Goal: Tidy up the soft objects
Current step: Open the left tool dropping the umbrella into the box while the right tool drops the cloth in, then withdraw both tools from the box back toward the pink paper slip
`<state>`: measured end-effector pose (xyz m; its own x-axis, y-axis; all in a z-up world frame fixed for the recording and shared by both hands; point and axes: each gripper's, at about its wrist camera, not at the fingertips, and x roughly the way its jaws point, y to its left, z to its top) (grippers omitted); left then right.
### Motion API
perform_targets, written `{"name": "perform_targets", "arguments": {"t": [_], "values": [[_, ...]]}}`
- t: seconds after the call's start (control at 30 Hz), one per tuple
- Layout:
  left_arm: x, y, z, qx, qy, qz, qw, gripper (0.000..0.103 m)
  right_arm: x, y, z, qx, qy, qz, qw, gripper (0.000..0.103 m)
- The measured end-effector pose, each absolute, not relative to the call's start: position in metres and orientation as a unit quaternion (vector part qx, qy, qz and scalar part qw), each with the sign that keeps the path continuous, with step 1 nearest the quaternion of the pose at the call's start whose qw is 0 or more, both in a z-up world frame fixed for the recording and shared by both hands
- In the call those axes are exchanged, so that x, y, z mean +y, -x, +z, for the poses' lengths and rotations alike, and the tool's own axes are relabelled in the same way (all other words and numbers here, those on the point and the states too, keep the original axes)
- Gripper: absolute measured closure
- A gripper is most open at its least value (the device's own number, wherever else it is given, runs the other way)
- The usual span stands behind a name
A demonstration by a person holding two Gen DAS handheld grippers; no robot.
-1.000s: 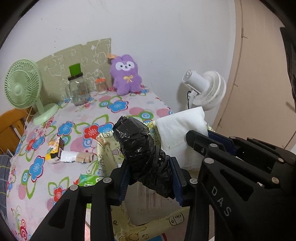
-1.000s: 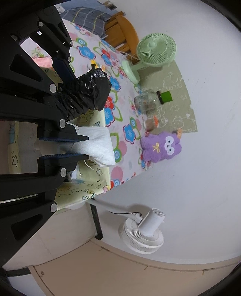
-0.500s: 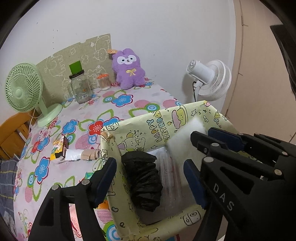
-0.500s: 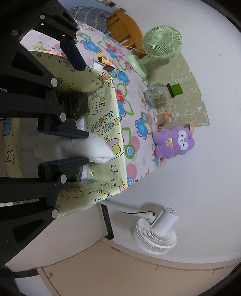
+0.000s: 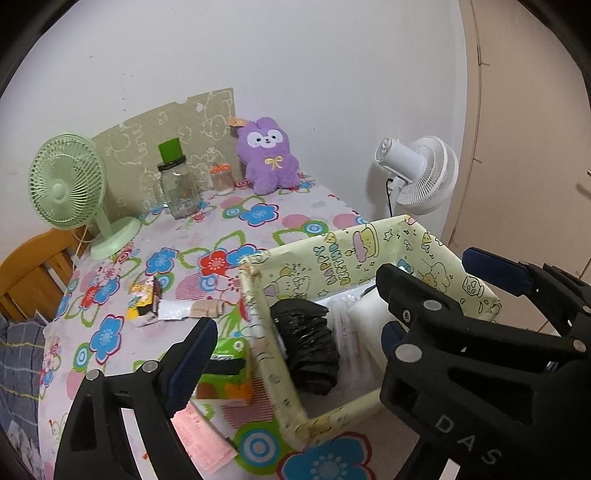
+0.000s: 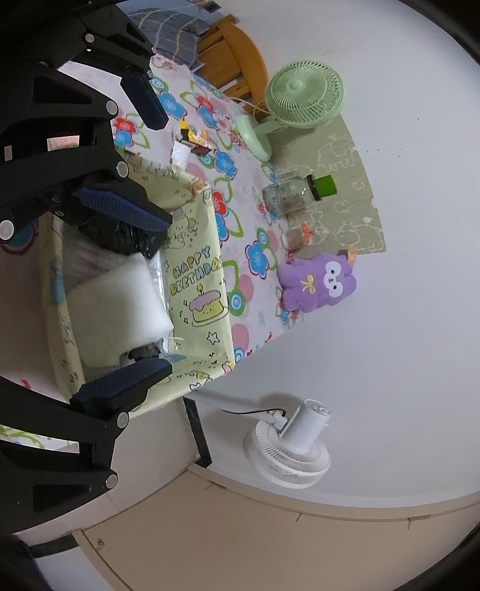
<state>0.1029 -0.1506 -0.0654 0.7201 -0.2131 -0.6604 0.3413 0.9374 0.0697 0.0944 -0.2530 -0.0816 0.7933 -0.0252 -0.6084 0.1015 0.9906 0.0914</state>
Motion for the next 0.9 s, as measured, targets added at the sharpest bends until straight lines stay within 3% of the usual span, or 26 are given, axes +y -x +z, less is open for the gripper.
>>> {"name": "perform_targets", "arguments": {"t": [0.3, 0.9], "values": [[-0.120, -0.089, -0.057, 0.327, -0.088, -0.140, 0.930, 0.004, -0.218, -0.078, -0.074, 0.310, -0.054, -0.028, 0.949, 0.026], [-0.054, -0.070, -0.073, 0.337, -0.069, -0.101, 0.934, 0.003, -0.148, -0.067, -0.086, 0.317, -0.030, 0.014, 0.948, 0.026]]}}
